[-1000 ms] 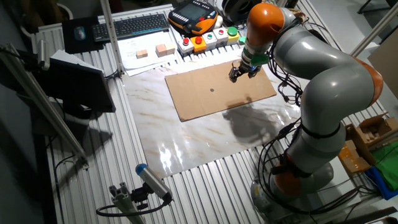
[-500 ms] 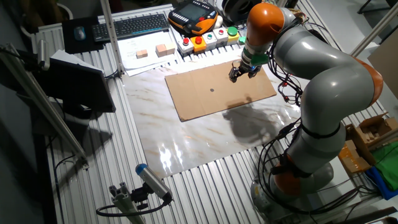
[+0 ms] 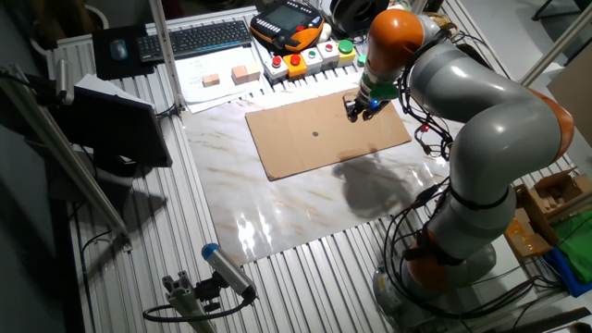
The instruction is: Use the gripper to push the small block from left to right
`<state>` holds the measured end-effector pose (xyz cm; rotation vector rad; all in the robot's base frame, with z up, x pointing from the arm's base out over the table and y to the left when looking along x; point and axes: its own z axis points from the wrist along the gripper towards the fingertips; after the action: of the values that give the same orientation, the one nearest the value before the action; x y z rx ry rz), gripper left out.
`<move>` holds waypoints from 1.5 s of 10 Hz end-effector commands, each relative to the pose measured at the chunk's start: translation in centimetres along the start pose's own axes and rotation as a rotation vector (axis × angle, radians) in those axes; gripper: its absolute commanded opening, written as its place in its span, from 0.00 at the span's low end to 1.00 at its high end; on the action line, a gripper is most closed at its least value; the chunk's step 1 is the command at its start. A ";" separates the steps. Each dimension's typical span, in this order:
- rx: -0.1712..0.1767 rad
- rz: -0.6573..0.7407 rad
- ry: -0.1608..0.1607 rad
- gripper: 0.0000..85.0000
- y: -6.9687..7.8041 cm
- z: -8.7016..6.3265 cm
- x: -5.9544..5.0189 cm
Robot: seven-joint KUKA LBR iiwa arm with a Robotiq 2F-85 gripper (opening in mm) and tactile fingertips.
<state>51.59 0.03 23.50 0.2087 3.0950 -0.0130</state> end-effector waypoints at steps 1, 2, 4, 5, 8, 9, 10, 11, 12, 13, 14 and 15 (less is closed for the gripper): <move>0.000 0.003 0.000 0.01 0.0 0.1 -0.1; 0.000 0.004 0.000 0.01 -0.1 0.3 -0.2; -0.001 0.009 -0.001 0.01 -0.5 0.9 -0.6; -0.002 0.021 0.000 0.01 -0.8 1.2 -0.8; 0.021 0.092 0.004 0.01 -1.2 1.6 -1.2; 0.033 0.118 0.004 0.01 -1.3 1.7 -1.2; 0.047 0.147 0.003 0.01 -1.4 1.8 -1.2; 0.070 0.177 0.003 0.01 -1.4 1.8 -1.3; 0.085 0.203 0.008 0.01 -1.4 2.0 -1.4; 0.095 0.237 0.012 0.01 -1.5 2.3 -1.6; 0.110 0.272 0.011 0.01 -1.7 2.7 -2.0; 0.116 0.317 0.013 0.01 -2.3 3.2 -2.5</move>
<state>53.89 -2.65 20.39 0.6861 3.0396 -0.1821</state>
